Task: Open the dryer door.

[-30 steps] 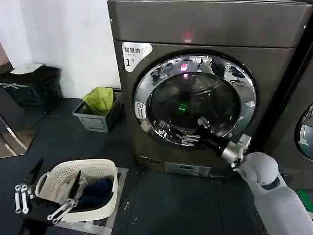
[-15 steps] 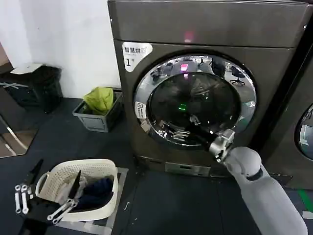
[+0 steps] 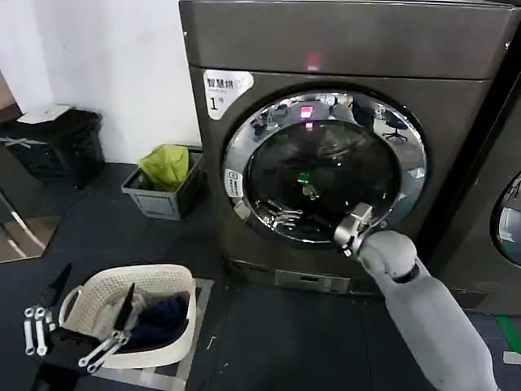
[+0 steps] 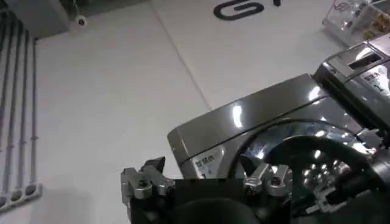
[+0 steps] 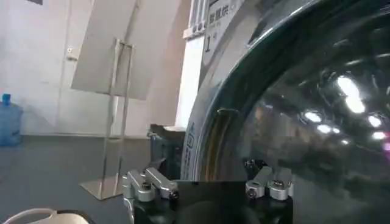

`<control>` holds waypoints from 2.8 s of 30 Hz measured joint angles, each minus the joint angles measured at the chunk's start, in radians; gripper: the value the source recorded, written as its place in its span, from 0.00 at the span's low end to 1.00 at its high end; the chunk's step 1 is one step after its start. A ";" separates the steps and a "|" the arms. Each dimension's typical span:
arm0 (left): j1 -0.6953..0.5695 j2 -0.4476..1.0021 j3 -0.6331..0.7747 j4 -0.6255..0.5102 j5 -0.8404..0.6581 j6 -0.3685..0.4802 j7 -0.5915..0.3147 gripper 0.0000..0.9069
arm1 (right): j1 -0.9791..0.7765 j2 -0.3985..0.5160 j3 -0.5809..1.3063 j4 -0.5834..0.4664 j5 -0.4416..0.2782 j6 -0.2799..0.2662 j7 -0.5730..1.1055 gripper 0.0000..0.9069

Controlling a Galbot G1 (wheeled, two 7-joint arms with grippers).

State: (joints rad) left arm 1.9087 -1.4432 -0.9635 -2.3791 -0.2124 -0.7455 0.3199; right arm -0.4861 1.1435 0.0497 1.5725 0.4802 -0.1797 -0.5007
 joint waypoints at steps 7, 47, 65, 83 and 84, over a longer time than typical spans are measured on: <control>-0.004 0.000 0.001 0.000 0.000 0.003 0.001 1.00 | 0.031 0.020 -0.027 -0.035 -0.009 0.001 0.004 1.00; -0.010 -0.001 0.007 0.012 0.003 0.005 0.003 1.00 | 0.174 0.139 -0.146 -0.235 -0.034 -0.008 0.010 1.00; -0.015 0.002 0.007 0.018 0.002 0.005 0.004 1.00 | 0.189 0.129 -0.178 -0.229 0.009 -0.003 -0.077 1.00; -0.032 0.011 0.008 0.024 0.000 0.026 0.006 1.00 | 0.121 -0.001 -0.127 -0.081 0.148 -0.038 -0.270 1.00; -0.036 0.013 0.008 0.027 0.000 0.030 0.006 1.00 | 0.116 -0.010 -0.123 -0.068 0.158 -0.040 -0.281 1.00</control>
State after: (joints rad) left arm 1.8728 -1.4303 -0.9558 -2.3521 -0.2125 -0.7157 0.3261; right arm -0.3699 1.1331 -0.0737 1.5042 0.6381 -0.2200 -0.7817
